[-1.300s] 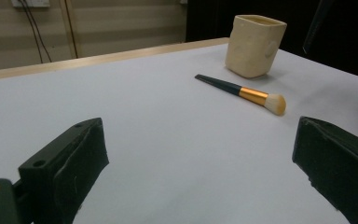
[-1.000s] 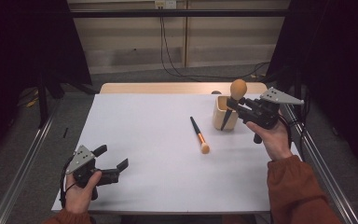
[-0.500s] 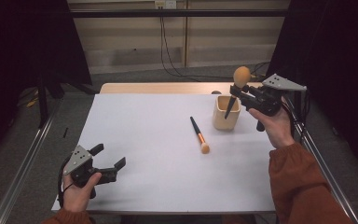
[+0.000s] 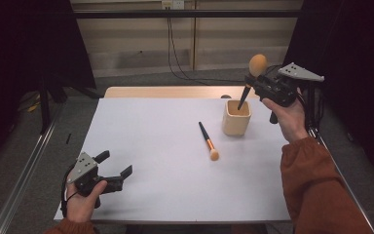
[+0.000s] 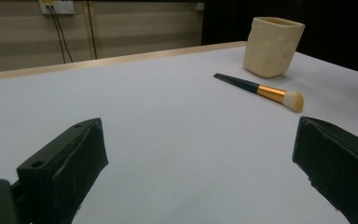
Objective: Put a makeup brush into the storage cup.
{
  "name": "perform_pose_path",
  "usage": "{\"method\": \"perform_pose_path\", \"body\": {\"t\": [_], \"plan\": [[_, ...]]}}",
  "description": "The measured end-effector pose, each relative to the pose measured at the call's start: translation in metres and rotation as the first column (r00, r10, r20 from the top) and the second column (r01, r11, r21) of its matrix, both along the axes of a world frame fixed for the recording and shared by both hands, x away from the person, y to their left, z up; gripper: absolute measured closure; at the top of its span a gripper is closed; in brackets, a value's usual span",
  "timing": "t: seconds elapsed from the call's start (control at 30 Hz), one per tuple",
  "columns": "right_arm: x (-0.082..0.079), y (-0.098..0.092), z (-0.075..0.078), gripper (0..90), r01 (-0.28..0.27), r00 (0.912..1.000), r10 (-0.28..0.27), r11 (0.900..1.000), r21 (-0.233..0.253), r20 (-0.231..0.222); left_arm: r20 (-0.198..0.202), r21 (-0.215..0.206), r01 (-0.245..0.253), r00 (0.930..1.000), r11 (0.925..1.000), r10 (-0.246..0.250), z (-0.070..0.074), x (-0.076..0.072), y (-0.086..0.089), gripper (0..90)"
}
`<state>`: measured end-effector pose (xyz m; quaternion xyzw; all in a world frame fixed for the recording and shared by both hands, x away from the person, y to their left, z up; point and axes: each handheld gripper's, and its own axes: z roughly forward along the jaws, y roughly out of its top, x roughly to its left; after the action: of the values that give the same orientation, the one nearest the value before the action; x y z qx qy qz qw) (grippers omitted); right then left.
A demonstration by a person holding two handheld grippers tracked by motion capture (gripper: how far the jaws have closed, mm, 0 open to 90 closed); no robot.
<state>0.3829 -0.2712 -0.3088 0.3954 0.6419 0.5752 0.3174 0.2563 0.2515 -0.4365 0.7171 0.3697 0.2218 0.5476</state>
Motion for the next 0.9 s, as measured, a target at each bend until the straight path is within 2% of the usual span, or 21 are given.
{"method": "perform_pose_path", "body": {"t": [0.03,0.33,0.57,0.9], "plan": [[0.002,0.000,0.000,66.6,0.004,1.0000,-0.004,1.000,0.000,-0.001,0.001,0.009,0.000,1.0000,1.0000,0.000,0.000,0.000,0.000,2.6],[0.017,0.000,-0.012,66.5,0.033,0.9990,-0.034,0.999,-0.043,-0.031,-0.003,0.005,0.001,1.0000,1.0000,-0.001,0.000,0.000,0.000,2.9],[0.020,0.001,-0.019,66.5,0.036,0.9982,-0.038,0.998,-0.050,-0.046,-0.004,-0.006,-0.010,0.9999,0.9999,0.010,0.000,0.000,0.001,3.1],[0.020,0.000,-0.035,66.5,0.034,0.9965,-0.038,0.998,-0.052,-0.074,-0.007,0.004,0.007,1.0000,1.0000,-0.007,0.000,0.000,0.000,3.1]]}}
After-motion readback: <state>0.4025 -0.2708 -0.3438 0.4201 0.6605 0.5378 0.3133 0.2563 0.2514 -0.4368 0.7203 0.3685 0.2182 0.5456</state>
